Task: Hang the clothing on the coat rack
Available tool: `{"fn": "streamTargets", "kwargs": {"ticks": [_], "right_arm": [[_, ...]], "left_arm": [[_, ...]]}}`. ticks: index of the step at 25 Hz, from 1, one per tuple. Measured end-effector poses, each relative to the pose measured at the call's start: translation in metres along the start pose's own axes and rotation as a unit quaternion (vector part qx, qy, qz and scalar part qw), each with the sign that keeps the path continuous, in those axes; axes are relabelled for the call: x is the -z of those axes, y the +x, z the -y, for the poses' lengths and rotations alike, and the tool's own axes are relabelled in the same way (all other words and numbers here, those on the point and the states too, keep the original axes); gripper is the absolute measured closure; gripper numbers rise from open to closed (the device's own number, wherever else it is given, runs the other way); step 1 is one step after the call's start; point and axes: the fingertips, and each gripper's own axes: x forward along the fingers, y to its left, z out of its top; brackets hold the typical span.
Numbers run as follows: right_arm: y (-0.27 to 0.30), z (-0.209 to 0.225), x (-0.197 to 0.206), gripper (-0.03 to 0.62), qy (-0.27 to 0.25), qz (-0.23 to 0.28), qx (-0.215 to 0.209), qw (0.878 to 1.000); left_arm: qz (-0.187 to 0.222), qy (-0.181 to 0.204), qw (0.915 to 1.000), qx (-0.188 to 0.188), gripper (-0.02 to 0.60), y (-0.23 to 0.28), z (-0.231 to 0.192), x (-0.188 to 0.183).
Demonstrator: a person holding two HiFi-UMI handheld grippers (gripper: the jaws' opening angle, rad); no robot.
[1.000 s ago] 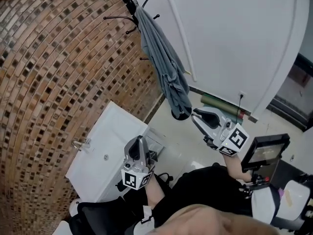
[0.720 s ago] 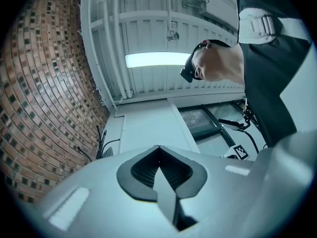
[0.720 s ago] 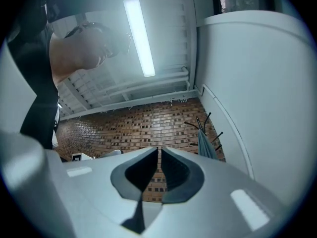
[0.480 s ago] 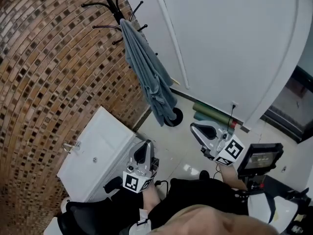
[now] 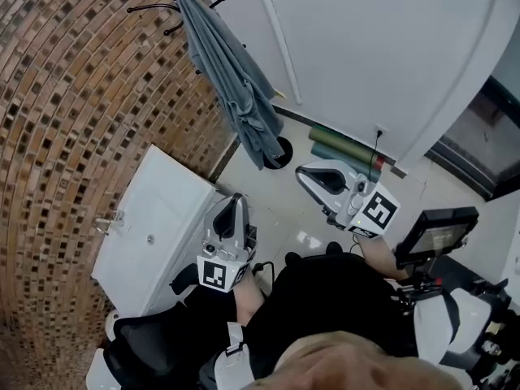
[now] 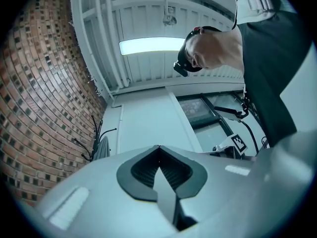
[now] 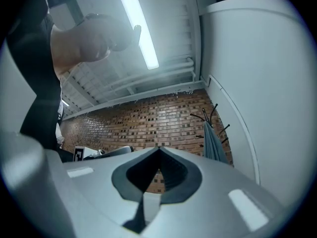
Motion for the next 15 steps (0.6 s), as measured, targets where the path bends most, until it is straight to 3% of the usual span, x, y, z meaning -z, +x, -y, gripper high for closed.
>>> {"fn": "streamTargets", "kwargs": {"ticks": [4,7,11,15], "right_arm": [[0.017,-0.007,0.005,0.594,-0.025,0.001,-0.019,1.0],[0.024,-0.013,0.019,0.594,-0.003,-0.014,-0.018,1.0],[0.042,-0.018,0.025,0.594,-0.012,-0.034,-0.028,0.999],[0.077,-0.019,0.016,0.594,-0.032,-0.044,-0.061,0.997]], "left_arm": [[-0.001,0.003,1.0,0.006,0.578,-0.01,-0.006,0.011],[-0.003,0.0,1.0,0.006,0.578,-0.016,-0.007,0.009],[-0.006,-0.011,0.9999,-0.011,0.578,-0.024,-0.028,0.01],[0.015,0.002,0.9992,-0.038,0.578,-0.023,-0.058,0.0]]}}
